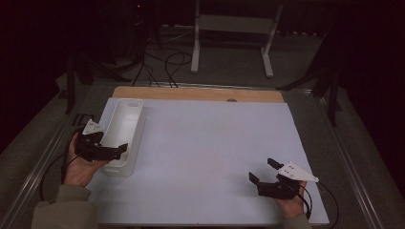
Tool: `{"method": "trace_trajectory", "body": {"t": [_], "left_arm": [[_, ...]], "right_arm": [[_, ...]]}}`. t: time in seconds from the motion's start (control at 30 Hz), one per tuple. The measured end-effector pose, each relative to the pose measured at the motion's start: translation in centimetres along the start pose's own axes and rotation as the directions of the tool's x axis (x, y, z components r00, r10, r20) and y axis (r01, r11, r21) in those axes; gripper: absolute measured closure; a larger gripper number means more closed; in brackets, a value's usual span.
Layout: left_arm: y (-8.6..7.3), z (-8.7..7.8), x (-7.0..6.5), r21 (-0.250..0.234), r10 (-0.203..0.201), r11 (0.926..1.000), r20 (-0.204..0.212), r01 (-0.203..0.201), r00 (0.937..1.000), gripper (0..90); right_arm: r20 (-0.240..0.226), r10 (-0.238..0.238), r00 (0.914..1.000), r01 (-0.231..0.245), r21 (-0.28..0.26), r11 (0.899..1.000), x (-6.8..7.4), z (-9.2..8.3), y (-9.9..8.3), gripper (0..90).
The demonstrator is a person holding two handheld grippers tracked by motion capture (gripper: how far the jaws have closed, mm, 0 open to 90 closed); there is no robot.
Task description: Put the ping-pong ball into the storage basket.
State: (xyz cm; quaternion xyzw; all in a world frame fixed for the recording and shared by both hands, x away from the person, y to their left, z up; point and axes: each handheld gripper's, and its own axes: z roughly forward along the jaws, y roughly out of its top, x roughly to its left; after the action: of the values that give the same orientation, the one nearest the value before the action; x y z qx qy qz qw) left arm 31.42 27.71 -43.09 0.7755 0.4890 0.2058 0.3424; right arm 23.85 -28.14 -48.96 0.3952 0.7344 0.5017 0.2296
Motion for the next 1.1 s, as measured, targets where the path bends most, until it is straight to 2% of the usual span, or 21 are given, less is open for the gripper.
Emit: {"method": "trace_trajectory", "body": {"t": [0.67,1.1], "left_arm": [[-0.2,-0.1,-0.4,-0.029,0.025,0.9993,0.019,-0.025,0.9995,0.0],[-1.0,-0.6,-0.9,-0.079,0.033,0.9964,0.033,-0.031,0.9989,0.0]], "right_arm": [[-0.001,0.000,1.0000,0.000,-0.002,1.000,-0.1,0.0,0.0,7.9],[-0.001,-0.001,1.0000,0.001,-0.002,1.000,-0.1,0.0,0.0,7.9]]}}
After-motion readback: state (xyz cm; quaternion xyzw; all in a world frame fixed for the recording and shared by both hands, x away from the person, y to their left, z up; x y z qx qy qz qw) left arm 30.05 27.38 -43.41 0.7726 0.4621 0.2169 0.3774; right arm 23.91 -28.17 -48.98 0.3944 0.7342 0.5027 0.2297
